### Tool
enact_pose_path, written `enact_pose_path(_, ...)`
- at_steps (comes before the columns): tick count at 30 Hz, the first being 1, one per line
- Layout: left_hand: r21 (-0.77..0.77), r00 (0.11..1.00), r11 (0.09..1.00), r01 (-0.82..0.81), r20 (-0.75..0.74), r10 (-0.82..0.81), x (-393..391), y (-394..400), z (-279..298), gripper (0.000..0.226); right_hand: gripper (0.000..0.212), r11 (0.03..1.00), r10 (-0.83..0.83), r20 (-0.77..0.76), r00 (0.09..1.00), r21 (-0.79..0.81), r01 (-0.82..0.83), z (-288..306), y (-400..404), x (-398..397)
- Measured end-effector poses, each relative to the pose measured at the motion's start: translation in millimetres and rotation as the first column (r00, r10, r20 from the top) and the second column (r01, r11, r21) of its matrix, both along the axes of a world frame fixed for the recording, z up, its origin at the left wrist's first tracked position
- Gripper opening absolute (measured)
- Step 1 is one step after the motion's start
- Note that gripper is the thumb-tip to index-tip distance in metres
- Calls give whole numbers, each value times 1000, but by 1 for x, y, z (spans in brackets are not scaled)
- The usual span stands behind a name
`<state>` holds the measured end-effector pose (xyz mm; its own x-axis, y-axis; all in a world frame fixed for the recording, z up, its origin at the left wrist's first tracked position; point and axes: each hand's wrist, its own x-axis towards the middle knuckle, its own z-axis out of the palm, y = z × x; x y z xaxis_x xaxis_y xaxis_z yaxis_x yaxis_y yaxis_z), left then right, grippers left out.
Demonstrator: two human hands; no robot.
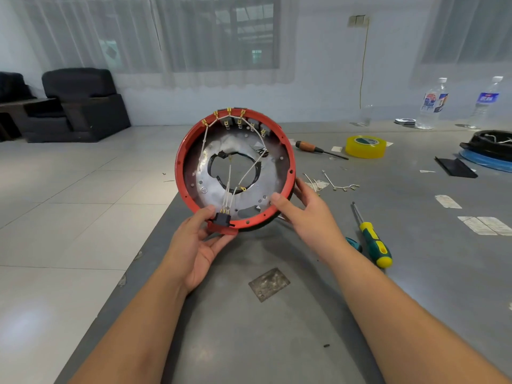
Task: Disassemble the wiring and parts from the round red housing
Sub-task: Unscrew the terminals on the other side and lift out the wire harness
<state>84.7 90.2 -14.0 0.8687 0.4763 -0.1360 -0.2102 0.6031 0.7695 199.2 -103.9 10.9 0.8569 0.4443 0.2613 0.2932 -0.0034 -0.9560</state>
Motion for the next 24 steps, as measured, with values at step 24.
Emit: enact_pose_path(24, -38, 979, 979, -202, 13, 202, 6, 4, -1, 59, 23, 432, 95, 334, 938, -862, 263, 0, -61, 19)
